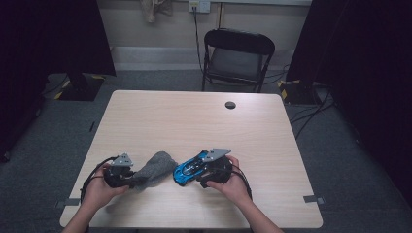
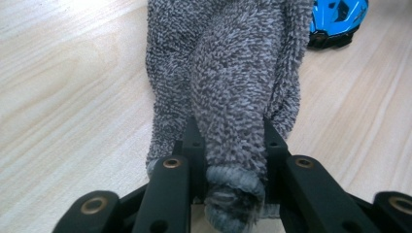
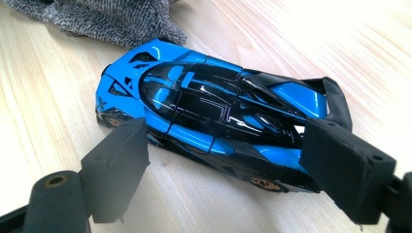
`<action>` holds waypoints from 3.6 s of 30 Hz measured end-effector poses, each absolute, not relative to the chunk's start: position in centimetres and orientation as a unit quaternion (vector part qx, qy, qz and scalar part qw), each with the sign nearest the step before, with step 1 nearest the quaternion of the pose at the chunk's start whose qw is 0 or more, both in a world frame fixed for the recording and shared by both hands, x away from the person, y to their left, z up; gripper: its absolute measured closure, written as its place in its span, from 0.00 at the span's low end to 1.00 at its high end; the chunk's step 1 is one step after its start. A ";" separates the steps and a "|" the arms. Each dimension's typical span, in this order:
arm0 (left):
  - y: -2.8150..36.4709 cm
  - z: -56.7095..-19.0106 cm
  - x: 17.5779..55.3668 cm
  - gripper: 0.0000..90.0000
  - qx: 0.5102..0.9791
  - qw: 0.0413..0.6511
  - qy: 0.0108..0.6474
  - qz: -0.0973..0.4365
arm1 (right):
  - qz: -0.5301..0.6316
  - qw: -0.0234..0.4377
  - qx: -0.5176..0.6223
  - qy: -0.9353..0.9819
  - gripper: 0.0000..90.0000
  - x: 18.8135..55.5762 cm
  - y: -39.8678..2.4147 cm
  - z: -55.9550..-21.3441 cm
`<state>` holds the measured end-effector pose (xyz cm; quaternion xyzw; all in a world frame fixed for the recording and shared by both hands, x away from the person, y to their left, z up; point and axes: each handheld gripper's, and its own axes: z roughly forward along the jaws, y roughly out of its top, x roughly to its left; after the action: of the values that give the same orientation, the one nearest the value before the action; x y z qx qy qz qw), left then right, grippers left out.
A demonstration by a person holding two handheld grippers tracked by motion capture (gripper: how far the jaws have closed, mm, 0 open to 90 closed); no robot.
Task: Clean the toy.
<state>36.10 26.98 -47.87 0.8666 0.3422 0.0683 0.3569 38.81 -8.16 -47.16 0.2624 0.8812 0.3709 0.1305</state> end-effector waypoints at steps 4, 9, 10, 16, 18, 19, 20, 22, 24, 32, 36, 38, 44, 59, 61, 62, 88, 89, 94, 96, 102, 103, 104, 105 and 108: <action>27.2 -47.2 36.1 0.82 0.866 0.360 0.339 0.070 | 0.372 0.131 0.260 0.882 0.19 38.8 -8.3 -47.0; 27.2 -46.2 36.1 0.82 0.861 0.373 0.340 0.069 | 0.379 0.127 0.261 0.879 0.19 39.0 -8.6 -46.5; 27.2 -45.8 36.1 0.82 0.861 0.375 0.336 0.073 | 0.379 0.127 0.261 0.879 0.19 39.0 -8.7 -46.4; 26.5 -44.7 36.5 0.82 0.865 0.378 0.323 0.072 | 0.381 0.129 0.253 0.880 0.19 39.2 -8.8 -45.4; 26.1 -44.3 36.8 0.82 0.868 0.378 0.315 0.069 | 0.383 0.132 0.250 0.880 0.19 39.3 -8.8 -45.0; 25.9 -44.1 36.9 0.82 0.869 0.377 0.313 0.070 | 0.384 0.131 0.249 0.880 0.19 39.3 -8.8 -44.8; 25.7 -43.9 37.1 0.82 0.870 0.376 0.311 0.069 | 0.385 0.133 0.245 0.879 0.19 39.4 -8.9 -44.6; 25.2 -43.5 37.5 0.82 0.870 0.379 0.308 0.069 | 0.387 0.133 0.240 0.880 0.19 39.4 -8.8 -44.1; 24.7 -43.0 37.9 0.82 0.871 0.379 0.303 0.070 | 0.389 0.136 0.235 0.880 0.19 39.5 -8.8 -43.5; 22.7 -42.0 39.7 0.82 0.878 0.369 0.298 0.066 | 0.404 0.135 0.220 0.878 0.19 40.0 -8.7 -41.1; 21.4 -41.9 40.3 0.82 0.888 0.356 0.284 0.059 | 0.412 0.134 0.211 0.876 0.19 40.2 -8.5 -39.9; 20.6 -41.8 40.3 0.82 0.892 0.355 0.275 0.057 | 0.413 0.136 0.205 0.877 0.18 40.2 -8.3 -39.5; 18.1 -41.1 40.2 0.82 0.908 0.348 0.230 0.053 | 0.410 0.133 0.177 0.885 0.17 40.2 -6.9 -38.7; 16.8 -40.0 40.3 0.83 0.867 0.448 0.218 0.022 | 0.392 0.108 0.150 0.901 0.26 40.1 -6.1 -40.5; 16.6 -40.1 40.3 0.83 0.864 0.455 0.216 0.020 | 0.395 0.100 0.150 0.901 0.36 40.2 -6.2 -40.6; 16.5 -40.1 40.3 0.83 0.863 0.458 0.214 0.019 | 0.396 0.097 0.151 0.900 0.41 40.2 -6.3 -40.7; 15.9 -42.0 39.8 0.20 0.869 0.427 0.238 0.078 | 0.378 0.102 0.232 0.890 0.79 41.6 -11.8 -39.1; 15.9 -42.0 39.8 0.20 0.869 0.427 0.238 0.078 | 0.376 0.104 0.239 0.889 0.79 41.7 -12.2 -39.1; 14.0 -43.9 40.2 0.19 0.873 0.416 0.243 0.070 | 0.365 0.115 0.264 0.885 0.79 42.2 -13.7 -39.8; 13.3 -44.6 40.4 0.18 0.880 0.405 0.238 0.074 | 0.359 0.119 0.275 0.884 0.78 42.3 -14.3 -40.2; 11.5 -46.3 40.7 0.18 0.889 0.385 0.235 0.077 | 0.341 0.127 0.303 0.881 0.78 42.7 -16.1 -41.7; 11.2 -46.7 40.8 0.18 0.889 0.387 0.233 0.079 | 0.340 0.127 0.308 0.879 0.78 42.8 -16.4 -42.0; 11.0 -46.9 40.9 0.18 0.889 0.386 0.233 0.079 | 0.337 0.127 0.312 0.879 0.78 42.8 -16.7 -42.3; 10.8 -47.1 41.0 0.18 0.891 0.382 0.234 0.080 | 0.334 0.129 0.314 0.879 0.78 42.8 -16.9 -42.5; 10.4 -47.6 41.3 0.18 0.890 0.380 0.237 0.083 | 0.330 0.129 0.326 0.877 0.77 42.6 -17.6 -43.4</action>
<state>41.34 10.36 -47.59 0.8904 0.2369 0.0829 0.3797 42.65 -17.59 -43.44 0.3256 0.8767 0.3297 0.1293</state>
